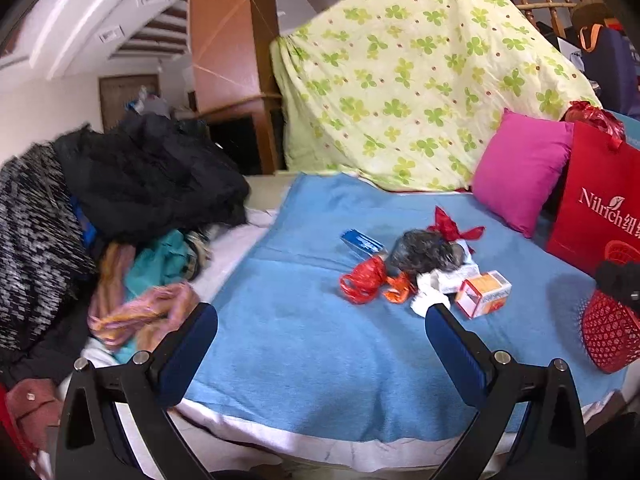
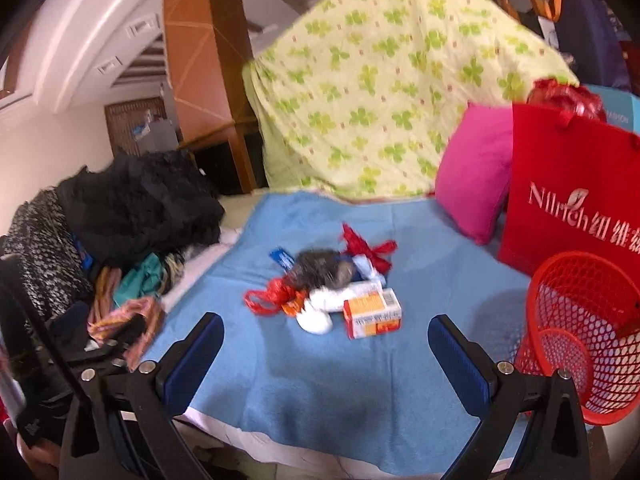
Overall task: Collect trash
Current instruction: 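Move both tools toward the trash pile on the blue blanket, then grasp the red plastic bag with left tool while right tool grasps the orange-white medicine box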
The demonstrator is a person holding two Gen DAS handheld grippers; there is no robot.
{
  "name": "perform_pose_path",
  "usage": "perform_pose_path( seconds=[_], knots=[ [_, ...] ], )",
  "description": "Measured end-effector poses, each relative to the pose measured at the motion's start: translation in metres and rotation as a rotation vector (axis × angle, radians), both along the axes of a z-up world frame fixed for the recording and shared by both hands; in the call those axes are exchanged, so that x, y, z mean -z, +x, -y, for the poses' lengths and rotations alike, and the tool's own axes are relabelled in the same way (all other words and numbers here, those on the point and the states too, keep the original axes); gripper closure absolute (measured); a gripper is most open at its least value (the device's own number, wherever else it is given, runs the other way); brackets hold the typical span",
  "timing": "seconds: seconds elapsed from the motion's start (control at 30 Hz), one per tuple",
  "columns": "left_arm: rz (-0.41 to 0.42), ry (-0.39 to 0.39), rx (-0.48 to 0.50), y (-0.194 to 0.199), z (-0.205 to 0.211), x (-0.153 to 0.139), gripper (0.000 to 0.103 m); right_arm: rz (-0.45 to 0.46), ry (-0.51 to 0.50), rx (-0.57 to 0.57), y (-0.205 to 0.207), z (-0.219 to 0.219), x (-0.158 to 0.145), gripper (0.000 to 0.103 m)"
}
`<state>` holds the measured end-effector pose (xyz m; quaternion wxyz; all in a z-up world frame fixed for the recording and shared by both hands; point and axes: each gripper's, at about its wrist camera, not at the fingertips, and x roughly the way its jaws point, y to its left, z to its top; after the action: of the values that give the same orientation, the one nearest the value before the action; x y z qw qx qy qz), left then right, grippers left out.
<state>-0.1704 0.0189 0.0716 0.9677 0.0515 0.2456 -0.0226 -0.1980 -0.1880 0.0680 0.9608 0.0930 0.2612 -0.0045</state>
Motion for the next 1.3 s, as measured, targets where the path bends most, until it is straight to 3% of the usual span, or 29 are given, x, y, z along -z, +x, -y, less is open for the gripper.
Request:
perform_pose_path(
  seconds=[0.13, 0.3, 0.53, 0.7, 0.87, 1.07, 1.13, 1.23, 1.27, 1.3],
  knots=[
    [-0.121, -0.047, 0.057, 0.033, -0.003, 0.033, 0.000, -0.088, 0.023, -0.010, 0.040, 0.019, 0.033, 0.000],
    [-0.219, -0.046, 0.065, 0.074, -0.001, 0.068, 0.000, -0.169, 0.032, -0.020, 0.087, 0.037, 0.066, 0.000],
    [-0.278, -0.073, 0.087, 0.147, 0.001, 0.093, 0.000, -0.208, 0.026, -0.050, 0.147, 0.042, 0.090, 0.000],
    [-0.301, -0.035, 0.108, 0.197, 0.012, 0.108, 0.000, -0.244, -0.003, -0.039, 0.180, 0.043, 0.108, 0.000],
    [-0.273, 0.000, 0.136, 0.234, 0.028, 0.116, 0.000, -0.284, -0.016, -0.020, 0.195, 0.047, 0.121, 0.000],
    [-0.340, -0.054, 0.166, 0.270, 0.039, 0.130, 0.000, -0.317, -0.008, -0.029, 0.205, 0.047, 0.129, 0.000],
    [-0.370, -0.093, 0.179, 0.278, 0.039, 0.133, 0.007, -0.327, -0.013, -0.018, 0.209, 0.047, 0.132, 0.000],
    [-0.403, -0.144, 0.194, 0.283, 0.039, 0.136, 0.035, -0.332, 0.008, -0.003, 0.212, 0.051, 0.135, 0.000],
    [-0.420, -0.156, 0.208, 0.284, 0.040, 0.138, 0.049, -0.338, 0.022, 0.001, 0.212, 0.053, 0.137, 0.000],
    [-0.433, -0.157, 0.215, 0.285, 0.040, 0.141, 0.060, -0.342, 0.043, -0.003, 0.212, 0.055, 0.138, 0.006]
  ],
)
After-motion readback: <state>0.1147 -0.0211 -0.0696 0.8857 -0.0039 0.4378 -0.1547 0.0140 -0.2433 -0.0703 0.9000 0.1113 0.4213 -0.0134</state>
